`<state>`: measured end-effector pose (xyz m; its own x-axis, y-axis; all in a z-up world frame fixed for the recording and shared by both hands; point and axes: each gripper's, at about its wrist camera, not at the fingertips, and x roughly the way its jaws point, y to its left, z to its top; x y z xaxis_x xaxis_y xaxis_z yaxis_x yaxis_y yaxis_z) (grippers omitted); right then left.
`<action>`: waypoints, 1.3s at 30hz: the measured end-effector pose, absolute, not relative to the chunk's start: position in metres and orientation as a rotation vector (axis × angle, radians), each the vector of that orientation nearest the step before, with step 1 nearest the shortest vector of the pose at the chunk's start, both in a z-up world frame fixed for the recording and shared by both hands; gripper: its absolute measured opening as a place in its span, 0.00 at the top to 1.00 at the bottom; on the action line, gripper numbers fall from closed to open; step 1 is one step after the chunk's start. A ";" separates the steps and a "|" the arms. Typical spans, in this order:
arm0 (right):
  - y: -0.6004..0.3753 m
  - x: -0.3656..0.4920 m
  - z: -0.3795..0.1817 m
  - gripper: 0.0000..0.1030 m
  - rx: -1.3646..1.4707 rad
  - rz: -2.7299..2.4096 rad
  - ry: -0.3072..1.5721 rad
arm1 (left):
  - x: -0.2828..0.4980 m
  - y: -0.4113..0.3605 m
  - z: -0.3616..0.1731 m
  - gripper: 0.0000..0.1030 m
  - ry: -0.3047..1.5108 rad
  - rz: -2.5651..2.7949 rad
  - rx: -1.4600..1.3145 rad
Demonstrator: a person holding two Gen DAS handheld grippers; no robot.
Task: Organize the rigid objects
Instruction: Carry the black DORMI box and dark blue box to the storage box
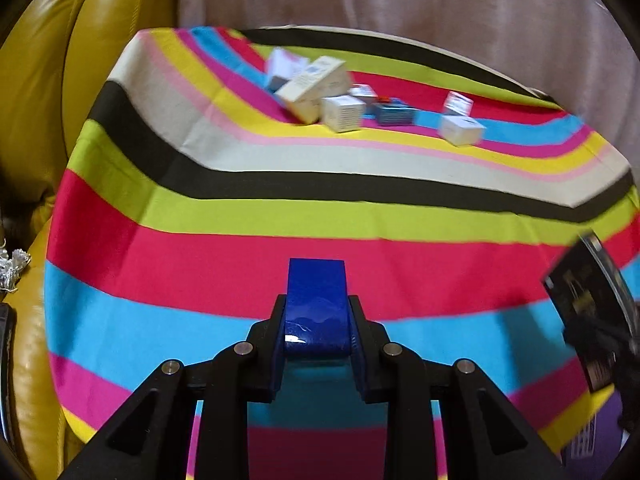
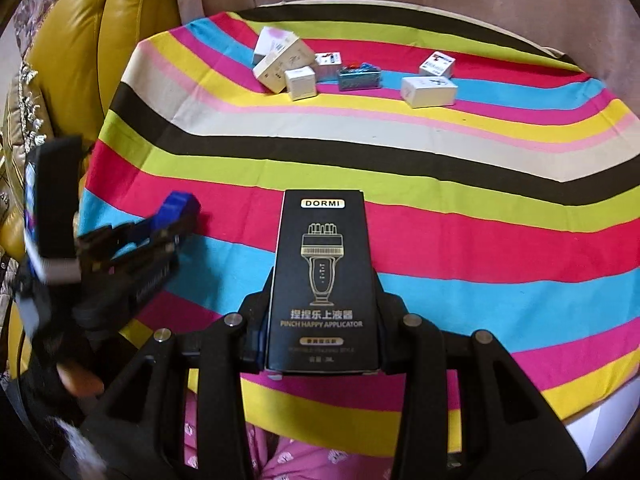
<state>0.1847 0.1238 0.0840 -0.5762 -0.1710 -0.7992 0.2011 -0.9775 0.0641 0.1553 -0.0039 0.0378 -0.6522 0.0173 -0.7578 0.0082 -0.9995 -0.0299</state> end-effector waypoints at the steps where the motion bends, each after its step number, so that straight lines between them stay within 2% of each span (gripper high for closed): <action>1: 0.128 0.187 0.086 0.58 1.321 -2.618 0.042 | 0.159 0.002 0.039 0.72 -0.034 2.838 -1.307; 12: 0.173 0.227 0.108 0.58 1.327 -2.666 0.038 | 0.185 0.041 0.061 0.72 0.064 2.765 -1.278; 28: 0.244 0.278 0.130 0.58 1.325 -2.756 -0.064 | 0.215 0.097 0.090 0.72 0.229 2.649 -1.184; 34: 0.264 0.299 0.129 0.58 1.331 -2.800 -0.048 | 0.229 0.124 0.101 0.72 0.287 2.587 -1.129; 39: 0.295 0.317 0.119 0.58 1.371 -2.834 -0.129 | 0.241 0.149 0.107 0.72 0.343 2.528 -1.084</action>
